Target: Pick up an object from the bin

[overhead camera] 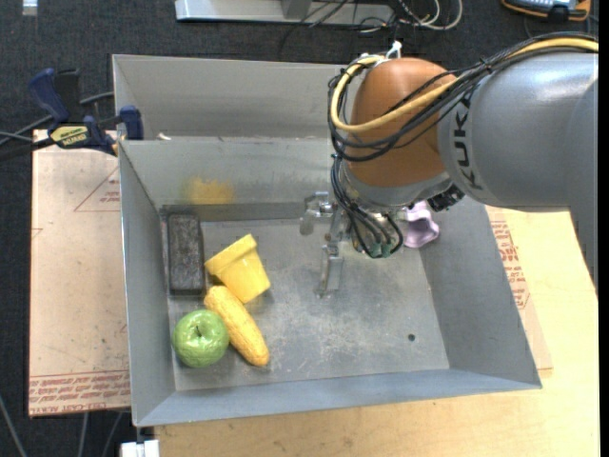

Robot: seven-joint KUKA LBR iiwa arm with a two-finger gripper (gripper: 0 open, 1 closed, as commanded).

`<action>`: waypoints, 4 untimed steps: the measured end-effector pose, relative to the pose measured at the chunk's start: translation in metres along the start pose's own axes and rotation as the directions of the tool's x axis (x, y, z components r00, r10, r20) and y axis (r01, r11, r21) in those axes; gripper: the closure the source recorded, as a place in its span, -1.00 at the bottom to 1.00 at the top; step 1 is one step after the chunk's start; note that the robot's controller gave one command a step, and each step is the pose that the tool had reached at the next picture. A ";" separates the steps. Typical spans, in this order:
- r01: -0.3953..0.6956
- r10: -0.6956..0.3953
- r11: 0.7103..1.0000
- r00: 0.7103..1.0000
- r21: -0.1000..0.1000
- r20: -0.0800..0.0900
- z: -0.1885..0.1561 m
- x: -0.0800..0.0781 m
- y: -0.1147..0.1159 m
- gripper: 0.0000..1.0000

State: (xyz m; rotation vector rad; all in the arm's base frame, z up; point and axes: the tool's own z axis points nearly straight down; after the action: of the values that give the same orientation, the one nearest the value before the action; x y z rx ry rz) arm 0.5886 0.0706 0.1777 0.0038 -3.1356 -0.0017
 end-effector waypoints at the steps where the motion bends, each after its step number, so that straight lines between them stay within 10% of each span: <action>1: -0.001 0.001 1.000 1.000 -0.001 0.007 -0.005 -0.001 0.000 -1.00; 3: 0.011 -0.011 1.000 1.000 -0.002 0.015 0.046 0.003 0.006 -1.00; 4: 0.091 -0.091 0.996 0.996 0.001 0.010 0.086 -0.019 0.045 -1.00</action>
Offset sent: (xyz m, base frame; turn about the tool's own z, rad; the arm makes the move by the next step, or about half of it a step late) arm 0.0568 0.0855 -0.0683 -0.1693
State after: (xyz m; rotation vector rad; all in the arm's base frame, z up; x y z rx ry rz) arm 0.6066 0.1159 0.0920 0.1466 -3.1421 -0.0006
